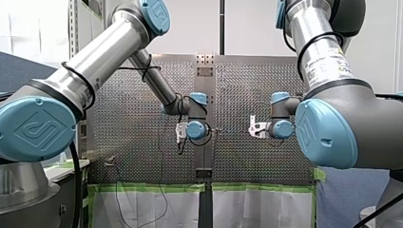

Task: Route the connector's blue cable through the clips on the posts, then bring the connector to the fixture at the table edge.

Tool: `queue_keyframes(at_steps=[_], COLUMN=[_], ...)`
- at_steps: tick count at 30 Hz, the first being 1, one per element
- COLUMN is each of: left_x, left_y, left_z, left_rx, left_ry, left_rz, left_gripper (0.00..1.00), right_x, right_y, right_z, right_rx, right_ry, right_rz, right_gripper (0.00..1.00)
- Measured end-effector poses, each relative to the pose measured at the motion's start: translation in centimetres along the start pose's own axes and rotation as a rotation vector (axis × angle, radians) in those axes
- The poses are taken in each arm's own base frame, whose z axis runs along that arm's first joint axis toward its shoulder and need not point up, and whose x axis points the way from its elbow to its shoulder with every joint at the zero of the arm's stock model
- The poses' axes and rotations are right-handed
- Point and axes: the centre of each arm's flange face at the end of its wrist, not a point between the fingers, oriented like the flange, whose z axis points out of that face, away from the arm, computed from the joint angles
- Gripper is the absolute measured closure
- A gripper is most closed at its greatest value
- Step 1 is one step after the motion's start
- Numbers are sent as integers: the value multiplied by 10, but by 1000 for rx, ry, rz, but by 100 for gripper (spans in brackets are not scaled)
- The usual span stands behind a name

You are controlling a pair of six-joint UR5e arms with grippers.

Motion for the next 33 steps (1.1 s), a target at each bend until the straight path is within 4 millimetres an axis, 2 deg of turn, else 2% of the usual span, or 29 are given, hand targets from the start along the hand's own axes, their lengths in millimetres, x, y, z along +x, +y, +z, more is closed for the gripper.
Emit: queue_keyframes(at_steps=[14, 24, 33], left_x=[-3, 17, 8], left_y=[10, 5, 6], left_z=[10, 21, 34], left_rx=[-7, -5, -14], left_ry=[-4, 30, 32], left_rz=[-3, 8, 5], left_gripper=[100, 100, 100], right_x=[1, 3, 7], right_y=[0, 1, 3], right_z=[3, 8, 14], right_rx=[0, 0, -3], right_ry=[2, 5, 12], right_rz=[0, -1, 0], right_gripper=[100, 100, 100])
